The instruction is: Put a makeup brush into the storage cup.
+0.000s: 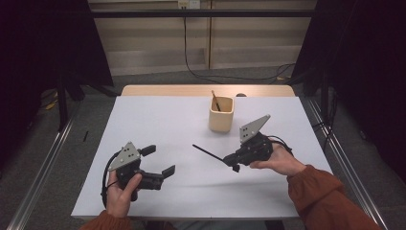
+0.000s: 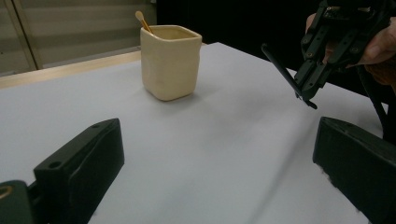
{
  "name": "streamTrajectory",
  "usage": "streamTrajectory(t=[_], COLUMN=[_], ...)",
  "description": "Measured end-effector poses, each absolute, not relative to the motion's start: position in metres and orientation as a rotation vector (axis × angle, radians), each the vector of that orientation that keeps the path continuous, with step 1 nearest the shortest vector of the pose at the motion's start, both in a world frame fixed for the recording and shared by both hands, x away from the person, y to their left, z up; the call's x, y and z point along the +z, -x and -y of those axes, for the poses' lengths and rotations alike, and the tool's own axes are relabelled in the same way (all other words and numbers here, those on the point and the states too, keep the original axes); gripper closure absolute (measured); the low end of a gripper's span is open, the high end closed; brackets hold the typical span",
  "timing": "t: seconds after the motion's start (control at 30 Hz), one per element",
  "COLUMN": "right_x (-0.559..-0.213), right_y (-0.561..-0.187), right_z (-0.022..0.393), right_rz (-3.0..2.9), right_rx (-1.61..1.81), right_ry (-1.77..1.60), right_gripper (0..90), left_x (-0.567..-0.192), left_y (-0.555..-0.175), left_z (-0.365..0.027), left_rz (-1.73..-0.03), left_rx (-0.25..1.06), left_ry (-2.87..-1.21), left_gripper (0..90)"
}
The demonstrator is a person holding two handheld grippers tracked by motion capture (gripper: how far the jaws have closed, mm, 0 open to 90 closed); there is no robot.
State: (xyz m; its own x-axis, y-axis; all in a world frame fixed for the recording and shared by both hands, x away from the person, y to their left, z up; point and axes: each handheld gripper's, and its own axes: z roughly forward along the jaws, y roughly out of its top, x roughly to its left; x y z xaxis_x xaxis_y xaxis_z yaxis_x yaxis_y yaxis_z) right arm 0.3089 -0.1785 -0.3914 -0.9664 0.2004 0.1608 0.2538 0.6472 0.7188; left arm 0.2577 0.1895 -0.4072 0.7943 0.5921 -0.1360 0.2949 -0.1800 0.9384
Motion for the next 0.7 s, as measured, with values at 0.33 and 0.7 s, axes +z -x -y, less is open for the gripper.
streamTrajectory(t=[0.33, 0.7], right_x=[-0.394, -0.393], right_y=[-0.313, -0.312], right_z=[0.171, 0.162], right_rz=[2.833, 2.884], right_rx=[-1.051, -0.888], right_ry=[0.32, 0.241], right_gripper=[85.7, 85.6], left_x=[-0.405, -0.399], left_y=[-0.263, -0.268], left_z=[-0.186, -0.182], left_rz=[-0.7, -0.659], left_rx=[0.302, 0.282], left_ry=[-1.799, -1.819], left_gripper=[2.0, 2.3])
